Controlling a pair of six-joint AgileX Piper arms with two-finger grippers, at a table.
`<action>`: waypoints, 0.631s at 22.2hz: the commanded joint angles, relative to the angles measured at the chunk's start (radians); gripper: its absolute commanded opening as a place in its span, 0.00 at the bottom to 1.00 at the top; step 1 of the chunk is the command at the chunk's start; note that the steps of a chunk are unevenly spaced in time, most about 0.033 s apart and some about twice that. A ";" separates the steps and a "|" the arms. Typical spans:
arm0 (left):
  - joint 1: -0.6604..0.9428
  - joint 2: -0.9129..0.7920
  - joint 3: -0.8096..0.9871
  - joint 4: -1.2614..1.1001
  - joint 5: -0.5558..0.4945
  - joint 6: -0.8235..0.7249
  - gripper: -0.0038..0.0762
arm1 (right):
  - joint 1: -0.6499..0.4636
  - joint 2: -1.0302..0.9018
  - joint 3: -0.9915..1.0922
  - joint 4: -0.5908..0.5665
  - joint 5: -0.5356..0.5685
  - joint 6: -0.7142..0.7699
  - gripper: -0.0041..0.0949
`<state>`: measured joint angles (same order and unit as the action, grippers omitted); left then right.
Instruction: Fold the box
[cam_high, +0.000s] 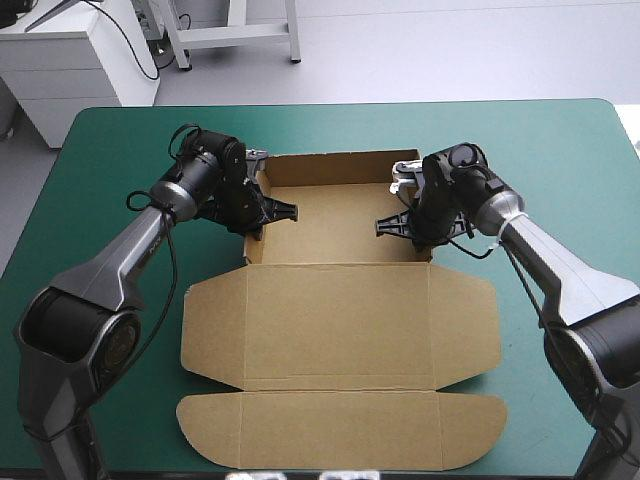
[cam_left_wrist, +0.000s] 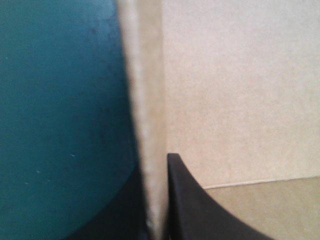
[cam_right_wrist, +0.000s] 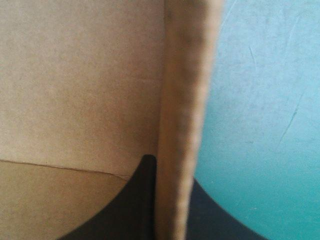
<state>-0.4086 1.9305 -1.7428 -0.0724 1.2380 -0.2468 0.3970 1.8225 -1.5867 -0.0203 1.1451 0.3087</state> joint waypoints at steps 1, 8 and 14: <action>-0.003 -0.046 -0.032 -0.018 0.048 0.019 0.04 | 0.000 -0.053 -0.026 0.008 -0.017 -0.028 0.04; -0.001 -0.044 -0.031 -0.030 0.048 0.078 0.04 | 0.000 -0.049 0.009 0.004 -0.055 -0.022 0.04; -0.001 -0.024 -0.030 -0.033 0.048 0.100 0.04 | -0.009 -0.015 0.011 0.014 -0.050 -0.022 0.04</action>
<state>-0.4086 1.9549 -1.7428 -0.0827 1.2370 -0.1960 0.3950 1.8467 -1.5515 -0.0144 1.1174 0.3162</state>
